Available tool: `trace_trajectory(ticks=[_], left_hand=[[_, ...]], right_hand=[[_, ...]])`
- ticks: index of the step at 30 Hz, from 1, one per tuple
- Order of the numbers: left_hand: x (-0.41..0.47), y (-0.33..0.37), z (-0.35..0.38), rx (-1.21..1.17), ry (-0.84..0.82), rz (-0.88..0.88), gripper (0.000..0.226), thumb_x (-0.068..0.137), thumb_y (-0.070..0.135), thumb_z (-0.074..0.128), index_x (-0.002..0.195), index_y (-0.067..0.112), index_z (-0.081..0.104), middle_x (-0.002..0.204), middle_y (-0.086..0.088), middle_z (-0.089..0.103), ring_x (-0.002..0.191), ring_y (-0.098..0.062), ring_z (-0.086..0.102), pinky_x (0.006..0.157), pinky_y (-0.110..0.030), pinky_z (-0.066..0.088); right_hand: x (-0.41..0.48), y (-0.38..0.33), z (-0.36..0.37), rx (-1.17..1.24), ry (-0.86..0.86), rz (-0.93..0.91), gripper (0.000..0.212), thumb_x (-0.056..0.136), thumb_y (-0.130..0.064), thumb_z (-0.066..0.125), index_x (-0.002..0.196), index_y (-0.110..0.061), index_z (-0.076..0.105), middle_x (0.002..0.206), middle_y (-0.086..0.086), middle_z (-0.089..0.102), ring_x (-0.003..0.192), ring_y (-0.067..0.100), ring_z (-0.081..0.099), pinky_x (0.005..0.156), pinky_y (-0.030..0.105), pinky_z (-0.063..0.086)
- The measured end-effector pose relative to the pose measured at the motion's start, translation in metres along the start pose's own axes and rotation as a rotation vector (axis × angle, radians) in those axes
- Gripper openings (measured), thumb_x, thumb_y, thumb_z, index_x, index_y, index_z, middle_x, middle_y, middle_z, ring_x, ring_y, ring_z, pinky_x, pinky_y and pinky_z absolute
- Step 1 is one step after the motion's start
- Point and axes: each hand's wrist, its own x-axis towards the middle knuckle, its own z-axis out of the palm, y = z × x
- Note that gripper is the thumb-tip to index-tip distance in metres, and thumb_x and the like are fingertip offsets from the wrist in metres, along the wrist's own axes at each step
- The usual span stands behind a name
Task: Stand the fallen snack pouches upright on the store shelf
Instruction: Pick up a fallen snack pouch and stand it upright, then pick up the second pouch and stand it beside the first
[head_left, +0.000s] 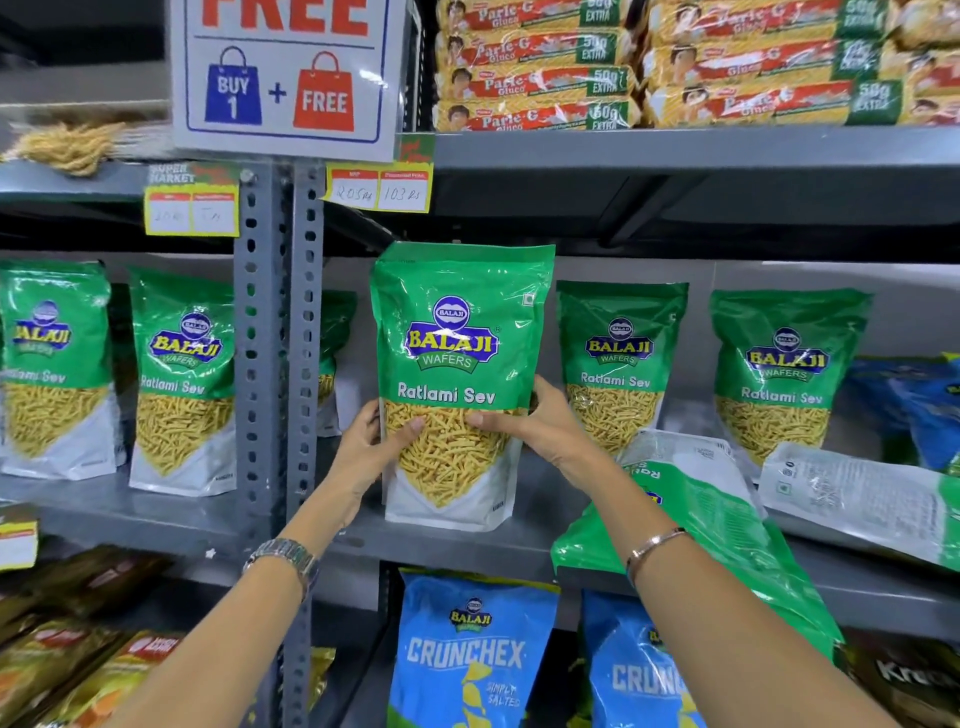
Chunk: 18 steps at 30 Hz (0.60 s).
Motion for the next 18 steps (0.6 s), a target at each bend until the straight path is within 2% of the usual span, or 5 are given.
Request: trace_trajectory(ticks=[5, 8, 12, 16, 18], left_hand=[[-0.039, -0.008, 0.028, 0.190, 0.446, 0.547, 0.069, 0.072, 0.051, 0.068, 0.131, 0.035, 0.036, 0.141, 0.004, 0.042, 0.131, -0.010, 0.038, 0.110, -0.032, 0.030], [-0.068, -0.012, 0.060, 0.298, 0.131, 0.790, 0.072, 0.070, 0.051, 0.070, 0.132, 0.034, 0.036, 0.138, 0.016, 0.042, 0.129, -0.010, 0.040, 0.107, -0.029, 0.033], [-0.081, -0.016, 0.112, 0.580, -0.301, 0.918, 0.082, 0.066, 0.052, 0.075, 0.135, 0.027, 0.038, 0.143, 0.007, 0.043, 0.132, -0.010, 0.038, 0.108, -0.031, 0.034], [-0.076, -0.023, 0.137, 0.561, -0.405, 0.821, 0.053, 0.074, 0.037, 0.073, 0.123, 0.023, 0.056, 0.130, 0.008, 0.056, 0.124, -0.005, 0.048, 0.104, -0.028, 0.039], [-0.074, -0.028, 0.141, 0.475, -0.350, 0.733, 0.036, 0.076, 0.020, 0.071, 0.111, 0.028, 0.065, 0.118, 0.019, 0.062, 0.113, -0.001, 0.056, 0.099, -0.024, 0.045]], right_hand=[[-0.011, -0.011, -0.037, -0.233, -0.051, -0.090, 0.088, 0.049, -0.062, 0.074, 0.123, -0.024, 0.044, 0.120, -0.002, 0.057, 0.108, 0.015, 0.056, 0.097, 0.036, 0.045], [-0.028, -0.007, -0.075, -0.388, -0.074, -0.115, 0.088, 0.055, -0.067, 0.067, 0.131, -0.032, 0.041, 0.125, -0.006, 0.051, 0.115, 0.011, 0.050, 0.096, 0.030, 0.039], [-0.061, 0.010, -0.130, -0.442, -0.070, -0.119, 0.072, 0.068, -0.054, 0.065, 0.133, -0.031, 0.044, 0.134, -0.008, 0.049, 0.123, 0.007, 0.045, 0.096, 0.023, 0.031], [-0.090, 0.024, -0.167, -0.477, -0.090, -0.052, 0.051, 0.073, -0.053, 0.060, 0.121, -0.045, 0.047, 0.131, -0.014, 0.048, 0.120, 0.004, 0.044, 0.088, 0.002, 0.032], [-0.100, 0.029, -0.181, -0.463, -0.106, -0.003, 0.044, 0.076, -0.051, 0.056, 0.119, -0.041, 0.053, 0.130, -0.015, 0.050, 0.123, 0.006, 0.044, 0.090, 0.003, 0.034]])
